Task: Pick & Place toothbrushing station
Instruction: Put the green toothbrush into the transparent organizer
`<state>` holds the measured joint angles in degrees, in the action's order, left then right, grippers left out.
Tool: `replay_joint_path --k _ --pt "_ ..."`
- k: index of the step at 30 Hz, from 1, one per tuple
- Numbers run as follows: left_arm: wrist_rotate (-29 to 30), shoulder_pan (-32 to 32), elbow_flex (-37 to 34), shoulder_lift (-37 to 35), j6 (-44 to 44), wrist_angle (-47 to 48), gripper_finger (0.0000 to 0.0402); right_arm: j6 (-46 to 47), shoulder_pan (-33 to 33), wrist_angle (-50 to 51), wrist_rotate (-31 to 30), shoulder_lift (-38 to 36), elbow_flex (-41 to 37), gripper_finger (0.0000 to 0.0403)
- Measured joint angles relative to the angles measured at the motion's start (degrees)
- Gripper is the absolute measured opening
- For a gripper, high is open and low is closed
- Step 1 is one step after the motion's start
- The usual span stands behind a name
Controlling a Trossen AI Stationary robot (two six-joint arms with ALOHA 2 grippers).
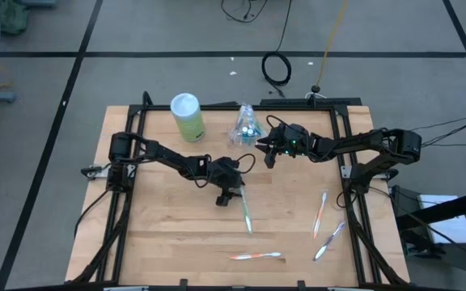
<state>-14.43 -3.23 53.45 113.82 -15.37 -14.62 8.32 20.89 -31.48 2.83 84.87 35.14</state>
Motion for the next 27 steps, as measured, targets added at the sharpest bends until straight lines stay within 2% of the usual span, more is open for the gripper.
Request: replay_joint_path --k 6,16,23,24,27 --pt "-1.05 -0.01 -0.19 -0.19 0.46 0.29 0.0220 0.00 0.00 0.02 0.00 0.01 0.00 0.0111" --pt "-1.89 -0.05 -0.31 -0.08 0.02 -1.53 0.0095 0.00 0.00 0.02 0.01 0.01 0.00 0.0111" --pt "0.08 -0.82 -0.37 -0.94 -0.86 -2.66 0.0053 2.96 0.02 -0.82 0.50 0.00 0.00 0.0112" --pt "0.96 -0.93 -0.41 -1.54 -0.94 -2.08 0.0052 5.04 0.01 -1.44 1.51 0.01 0.00 0.0112" --pt "3.89 -1.02 -0.52 -3.96 -1.68 0.20 0.0054 7.32 0.06 -1.78 9.52 0.01 0.00 0.0112"
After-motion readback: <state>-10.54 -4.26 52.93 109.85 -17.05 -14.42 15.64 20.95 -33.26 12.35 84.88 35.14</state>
